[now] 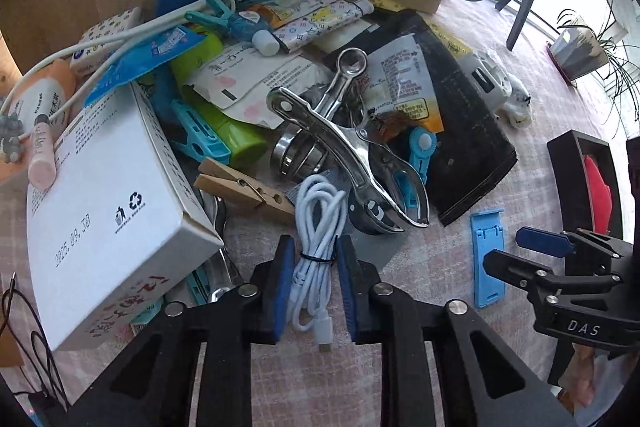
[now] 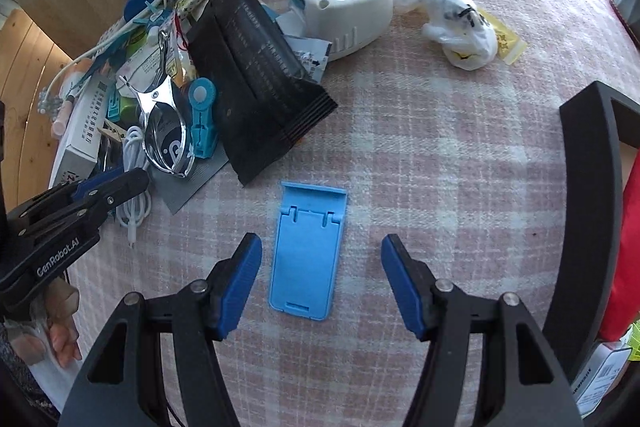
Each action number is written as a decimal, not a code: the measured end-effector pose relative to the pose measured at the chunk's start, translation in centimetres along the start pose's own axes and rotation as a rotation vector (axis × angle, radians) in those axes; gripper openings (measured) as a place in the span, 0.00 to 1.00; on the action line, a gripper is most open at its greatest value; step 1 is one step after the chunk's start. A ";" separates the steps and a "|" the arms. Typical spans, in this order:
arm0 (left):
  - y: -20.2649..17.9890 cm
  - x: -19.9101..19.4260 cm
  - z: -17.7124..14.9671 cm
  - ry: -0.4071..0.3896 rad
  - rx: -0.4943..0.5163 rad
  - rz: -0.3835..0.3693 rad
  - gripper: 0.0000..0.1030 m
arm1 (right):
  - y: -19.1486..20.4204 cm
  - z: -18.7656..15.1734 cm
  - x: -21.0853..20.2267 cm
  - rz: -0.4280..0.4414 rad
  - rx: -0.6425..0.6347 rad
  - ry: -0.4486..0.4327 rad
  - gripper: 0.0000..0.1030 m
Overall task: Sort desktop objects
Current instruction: 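Move both grippers back over the white cable and blue phone stand, then grasp the white USB cable with the left gripper while the right gripper grasps the blue phone stand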
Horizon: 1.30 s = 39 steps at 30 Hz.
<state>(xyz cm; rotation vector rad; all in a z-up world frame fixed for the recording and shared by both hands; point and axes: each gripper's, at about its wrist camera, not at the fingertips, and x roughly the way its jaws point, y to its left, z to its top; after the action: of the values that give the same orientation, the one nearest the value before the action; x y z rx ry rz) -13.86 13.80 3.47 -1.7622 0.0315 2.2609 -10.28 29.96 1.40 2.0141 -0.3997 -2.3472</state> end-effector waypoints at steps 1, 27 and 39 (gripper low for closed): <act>-0.1 -0.1 -0.2 -0.001 0.001 -0.003 0.18 | 0.3 0.0 0.2 -0.011 -0.004 0.003 0.60; -2.7 -0.6 -7.4 -0.070 -0.121 -0.079 0.17 | 0.7 -2.4 -1.6 -0.078 -0.109 -0.040 0.34; -7.2 -1.7 -7.6 -0.113 -0.100 -0.144 0.17 | -8.4 -10.2 -8.9 0.028 0.081 -0.252 0.34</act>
<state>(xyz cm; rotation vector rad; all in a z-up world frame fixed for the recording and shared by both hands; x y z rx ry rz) -4.68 19.01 4.25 -1.6241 -0.2267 2.2879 2.41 37.90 6.90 1.7322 -0.5344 -2.6155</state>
